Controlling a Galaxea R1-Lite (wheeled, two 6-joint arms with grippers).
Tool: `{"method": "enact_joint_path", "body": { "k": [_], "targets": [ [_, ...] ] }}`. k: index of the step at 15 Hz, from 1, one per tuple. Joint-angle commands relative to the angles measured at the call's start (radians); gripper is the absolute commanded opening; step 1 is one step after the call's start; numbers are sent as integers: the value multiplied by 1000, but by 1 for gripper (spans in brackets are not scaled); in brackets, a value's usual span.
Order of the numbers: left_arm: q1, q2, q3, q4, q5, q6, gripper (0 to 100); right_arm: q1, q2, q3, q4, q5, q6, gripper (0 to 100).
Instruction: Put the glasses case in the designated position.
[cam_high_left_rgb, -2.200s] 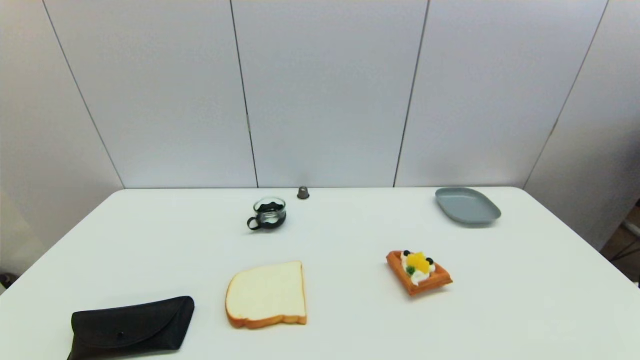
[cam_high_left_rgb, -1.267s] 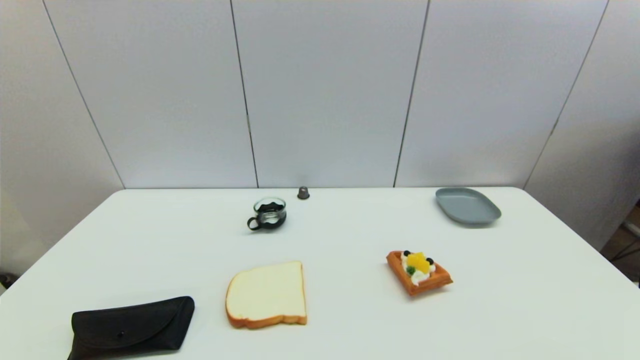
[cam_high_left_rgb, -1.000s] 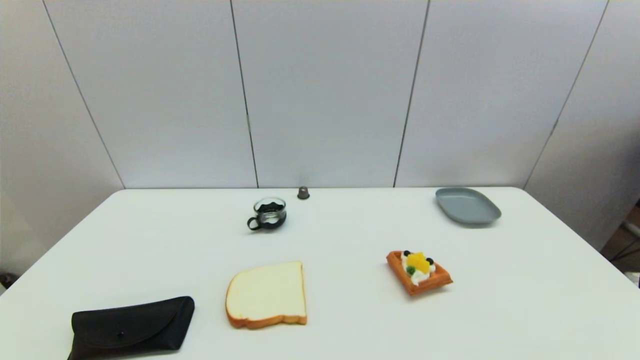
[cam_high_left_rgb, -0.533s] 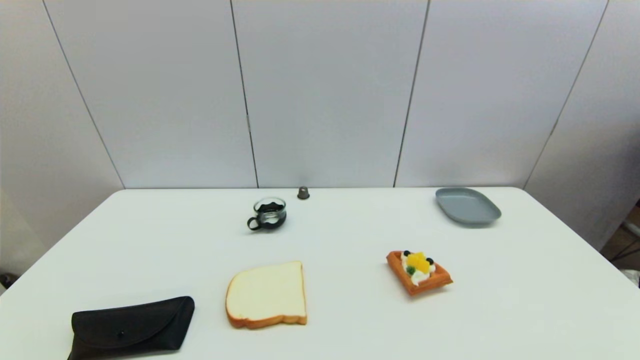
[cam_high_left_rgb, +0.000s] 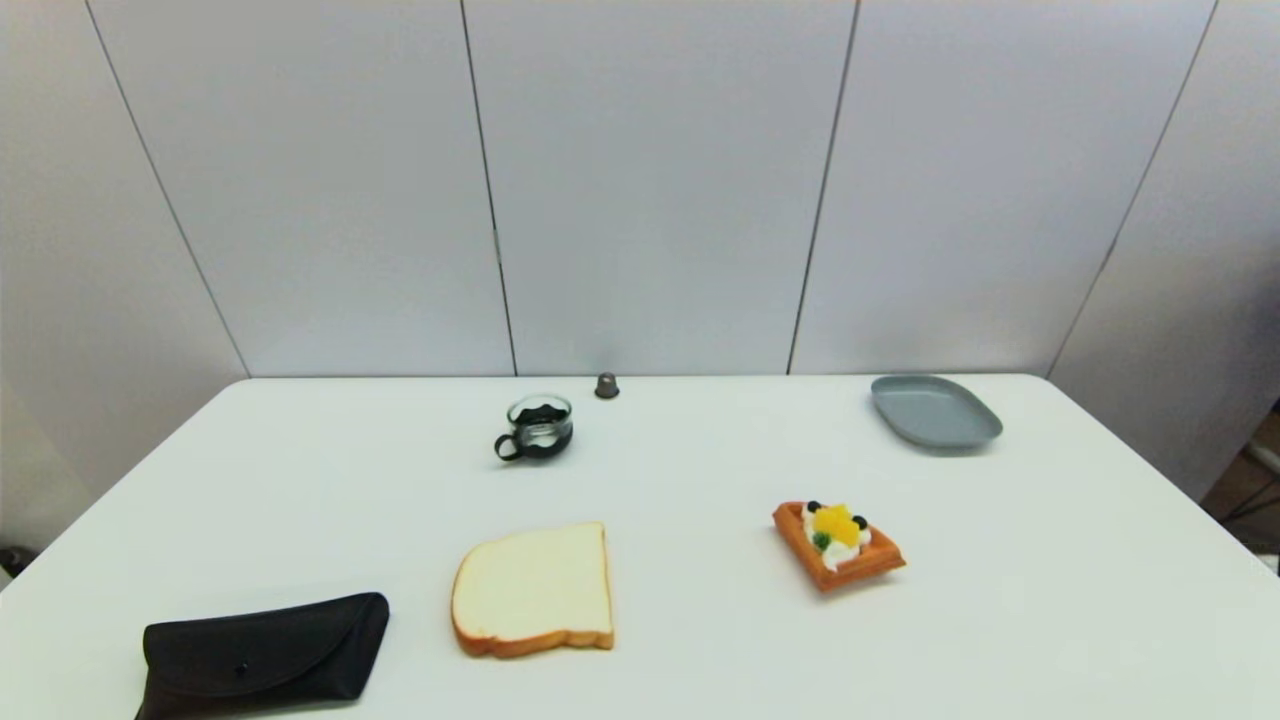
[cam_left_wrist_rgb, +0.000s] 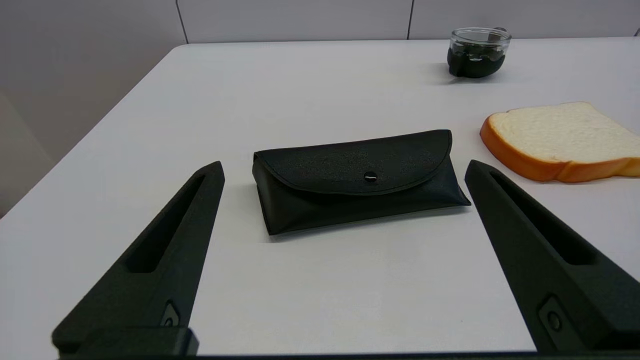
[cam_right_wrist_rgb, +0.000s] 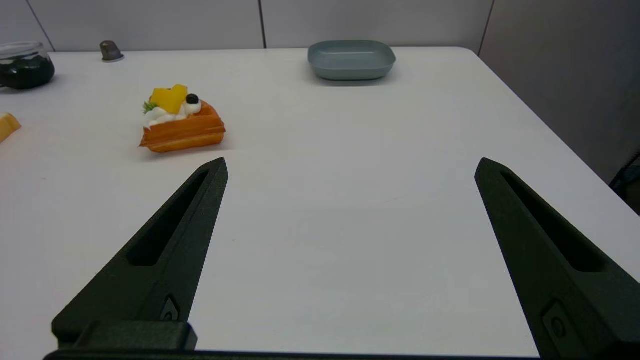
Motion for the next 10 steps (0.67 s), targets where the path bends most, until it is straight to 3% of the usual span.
{"method": "enact_joint_path", "body": {
  "k": [1, 6, 10],
  "targets": [
    [0, 0, 0, 1, 0, 12, 100, 0, 1, 0, 0, 0, 1, 100],
    [0, 5, -19, 26, -5, 69, 100, 0, 1, 0, 0, 0, 1, 100],
    [0, 71, -201, 219, -5, 155, 100, 0, 1, 0, 0, 0, 1, 100]
  ]
}}
